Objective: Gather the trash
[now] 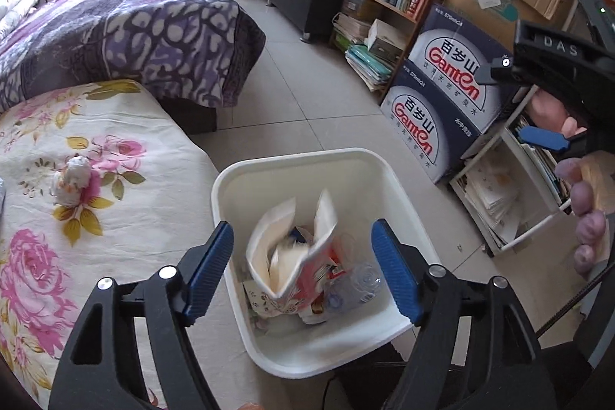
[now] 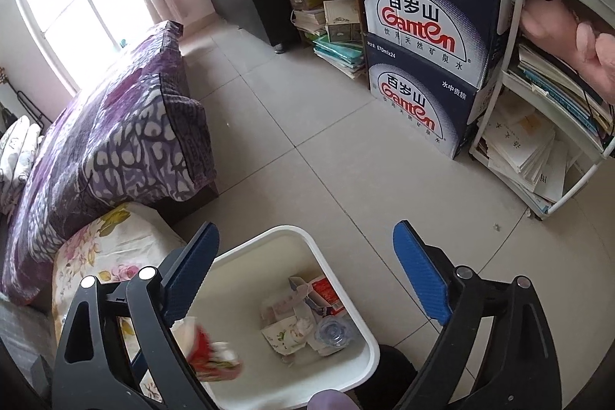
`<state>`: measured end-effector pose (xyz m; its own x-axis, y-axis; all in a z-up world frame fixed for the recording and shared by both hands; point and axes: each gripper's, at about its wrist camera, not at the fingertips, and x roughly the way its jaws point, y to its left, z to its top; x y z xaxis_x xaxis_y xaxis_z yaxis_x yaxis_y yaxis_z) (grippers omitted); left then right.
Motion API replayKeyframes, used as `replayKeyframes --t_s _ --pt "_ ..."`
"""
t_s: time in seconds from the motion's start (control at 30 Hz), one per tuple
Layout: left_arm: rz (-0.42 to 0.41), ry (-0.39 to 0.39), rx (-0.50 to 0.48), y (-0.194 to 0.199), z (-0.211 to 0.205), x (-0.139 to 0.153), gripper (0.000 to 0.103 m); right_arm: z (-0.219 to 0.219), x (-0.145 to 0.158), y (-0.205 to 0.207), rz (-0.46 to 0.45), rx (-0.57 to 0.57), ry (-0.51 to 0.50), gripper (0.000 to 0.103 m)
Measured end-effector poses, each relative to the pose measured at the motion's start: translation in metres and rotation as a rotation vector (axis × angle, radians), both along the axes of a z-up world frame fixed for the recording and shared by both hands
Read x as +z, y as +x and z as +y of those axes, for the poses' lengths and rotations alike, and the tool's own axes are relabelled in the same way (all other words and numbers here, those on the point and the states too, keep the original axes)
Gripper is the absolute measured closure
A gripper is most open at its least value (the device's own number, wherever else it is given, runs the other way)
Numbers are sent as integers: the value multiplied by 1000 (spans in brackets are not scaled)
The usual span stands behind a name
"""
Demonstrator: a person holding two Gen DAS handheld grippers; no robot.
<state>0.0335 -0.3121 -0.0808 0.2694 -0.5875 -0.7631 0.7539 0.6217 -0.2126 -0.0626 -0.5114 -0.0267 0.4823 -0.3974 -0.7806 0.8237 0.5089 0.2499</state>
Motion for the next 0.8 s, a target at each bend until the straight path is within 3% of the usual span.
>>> replayKeyframes --t_s 0.13,0.27,0.6,0.8 --pt "19 10 24 8 5 -3 27 5 -1 5 -4 5 5 11" --pt "21 48 120 33 17 -7 24 12 -4 15 5 32 26 10" --pt "-134 224 378 118 54 -22 24 35 -11 48 35 125 90 8" --pt "-139 309 474 176 75 -44 23 51 -13 68 37 184 122 8"
